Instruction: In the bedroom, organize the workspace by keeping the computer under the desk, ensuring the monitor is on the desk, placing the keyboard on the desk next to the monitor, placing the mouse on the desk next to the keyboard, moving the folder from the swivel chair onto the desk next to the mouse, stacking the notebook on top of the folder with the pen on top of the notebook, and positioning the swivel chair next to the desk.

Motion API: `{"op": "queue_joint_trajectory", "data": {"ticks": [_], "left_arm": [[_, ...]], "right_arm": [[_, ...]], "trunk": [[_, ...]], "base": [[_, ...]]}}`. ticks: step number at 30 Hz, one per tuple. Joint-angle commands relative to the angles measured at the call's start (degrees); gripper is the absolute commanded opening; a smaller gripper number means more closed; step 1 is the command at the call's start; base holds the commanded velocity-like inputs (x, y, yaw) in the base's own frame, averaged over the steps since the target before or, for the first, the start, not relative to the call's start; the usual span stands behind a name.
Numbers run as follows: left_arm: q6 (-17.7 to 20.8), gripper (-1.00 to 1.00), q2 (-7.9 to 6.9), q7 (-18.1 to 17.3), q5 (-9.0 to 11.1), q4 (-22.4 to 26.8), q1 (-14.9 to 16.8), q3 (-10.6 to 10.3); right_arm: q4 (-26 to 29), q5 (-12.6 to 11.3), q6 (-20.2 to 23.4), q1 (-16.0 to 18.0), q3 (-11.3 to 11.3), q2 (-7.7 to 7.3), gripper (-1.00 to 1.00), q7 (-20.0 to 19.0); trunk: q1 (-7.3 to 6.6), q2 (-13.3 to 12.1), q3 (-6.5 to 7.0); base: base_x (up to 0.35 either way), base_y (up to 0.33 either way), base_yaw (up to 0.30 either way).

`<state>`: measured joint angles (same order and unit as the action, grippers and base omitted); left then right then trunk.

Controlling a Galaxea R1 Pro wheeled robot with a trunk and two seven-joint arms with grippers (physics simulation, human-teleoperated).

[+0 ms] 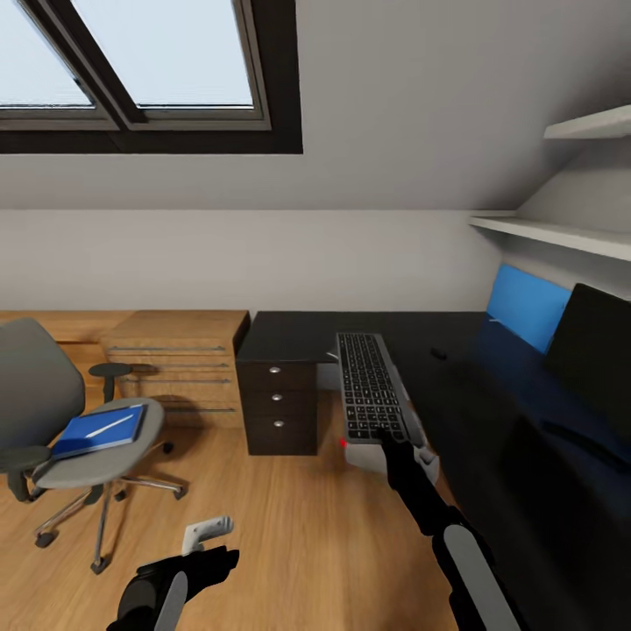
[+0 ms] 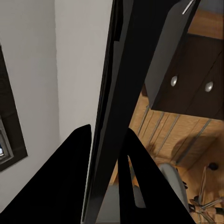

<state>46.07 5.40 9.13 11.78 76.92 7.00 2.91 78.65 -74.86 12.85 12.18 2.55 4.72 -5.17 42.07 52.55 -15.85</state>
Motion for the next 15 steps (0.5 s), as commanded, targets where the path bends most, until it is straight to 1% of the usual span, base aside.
{"op": "queue_joint_trajectory", "data": {"ticks": [1,6,8,15], "left_arm": [[0.25,1.00,0.05,0.45,0.61,0.07,0.04,0.08],[0.25,1.00,0.05,0.45,0.61,0.07,0.04,0.02],[0.25,1.00,0.05,0.45,0.61,0.07,0.04,0.00],[0.25,1.00,0.09,0.45,0.61,0.07,0.04,-0.01]], "right_arm": [[0.00,-0.74,0.26,0.03,-0.07,0.02,-1.00,-0.27],[-0.01,-2.42,0.35,0.05,-0.07,-0.07,-1.00,-0.16],[-0.05,-2.94,0.39,0.06,-0.03,-0.39,-1.00,-0.13],[-0.09,-3.26,0.56,0.04,0.00,-0.85,-1.00,-0.19]], "trunk": [[-0.26,-0.36,0.11],[-1.35,-2.36,1.01],[-1.79,-3.16,1.37],[-3.33,-5.97,2.62]], "base": [[-0.342,-0.174,0.000],[-0.342,-0.174,0.000],[-0.340,-0.178,0.000],[-0.321,-0.201,0.000]]}}
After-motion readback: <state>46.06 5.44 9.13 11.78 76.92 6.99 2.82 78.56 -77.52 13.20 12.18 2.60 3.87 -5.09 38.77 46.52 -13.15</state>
